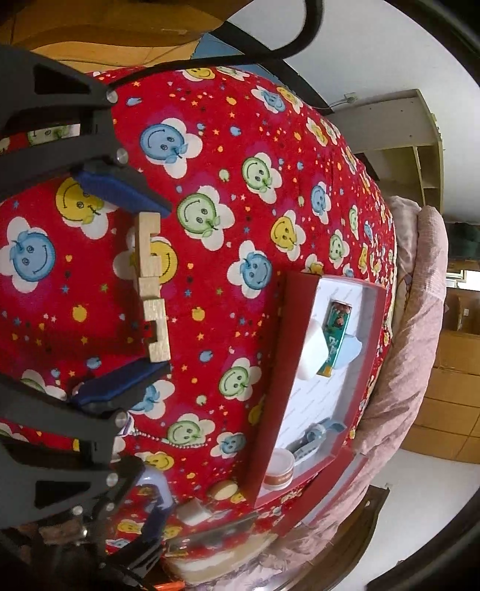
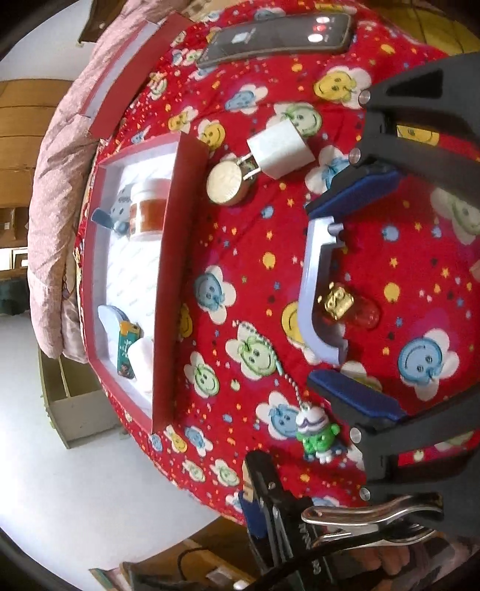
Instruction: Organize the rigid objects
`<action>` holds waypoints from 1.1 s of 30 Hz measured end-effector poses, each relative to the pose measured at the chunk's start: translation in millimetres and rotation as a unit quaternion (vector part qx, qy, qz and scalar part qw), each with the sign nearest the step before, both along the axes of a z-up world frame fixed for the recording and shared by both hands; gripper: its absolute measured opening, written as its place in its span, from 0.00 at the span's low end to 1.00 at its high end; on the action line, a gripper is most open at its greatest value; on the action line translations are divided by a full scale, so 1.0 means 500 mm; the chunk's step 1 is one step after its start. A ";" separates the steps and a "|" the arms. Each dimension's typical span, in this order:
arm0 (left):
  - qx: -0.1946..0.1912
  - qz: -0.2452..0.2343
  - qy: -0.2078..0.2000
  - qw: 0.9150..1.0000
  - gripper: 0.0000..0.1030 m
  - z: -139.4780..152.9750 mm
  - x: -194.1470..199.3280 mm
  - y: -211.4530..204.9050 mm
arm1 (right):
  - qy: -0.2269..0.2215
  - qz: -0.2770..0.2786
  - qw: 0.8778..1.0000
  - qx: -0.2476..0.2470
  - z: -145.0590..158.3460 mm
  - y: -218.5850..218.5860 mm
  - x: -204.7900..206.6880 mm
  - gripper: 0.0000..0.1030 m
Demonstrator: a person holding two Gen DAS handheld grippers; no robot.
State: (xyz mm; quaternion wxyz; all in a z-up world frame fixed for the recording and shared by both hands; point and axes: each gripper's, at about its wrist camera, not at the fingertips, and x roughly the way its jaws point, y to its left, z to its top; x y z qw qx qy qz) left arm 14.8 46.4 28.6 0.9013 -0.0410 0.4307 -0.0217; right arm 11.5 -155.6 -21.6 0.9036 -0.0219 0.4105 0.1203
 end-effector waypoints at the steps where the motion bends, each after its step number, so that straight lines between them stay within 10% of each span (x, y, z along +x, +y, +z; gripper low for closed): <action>1: 0.000 -0.001 -0.001 1.000 0.78 0.000 0.001 -0.001 | -0.002 -0.001 1.000 -0.006 0.000 0.000 0.000 0.76; 33: -0.006 -0.055 -0.066 0.996 0.78 0.154 0.097 -0.079 | -0.063 -0.008 0.996 0.066 0.151 -0.061 0.044 0.74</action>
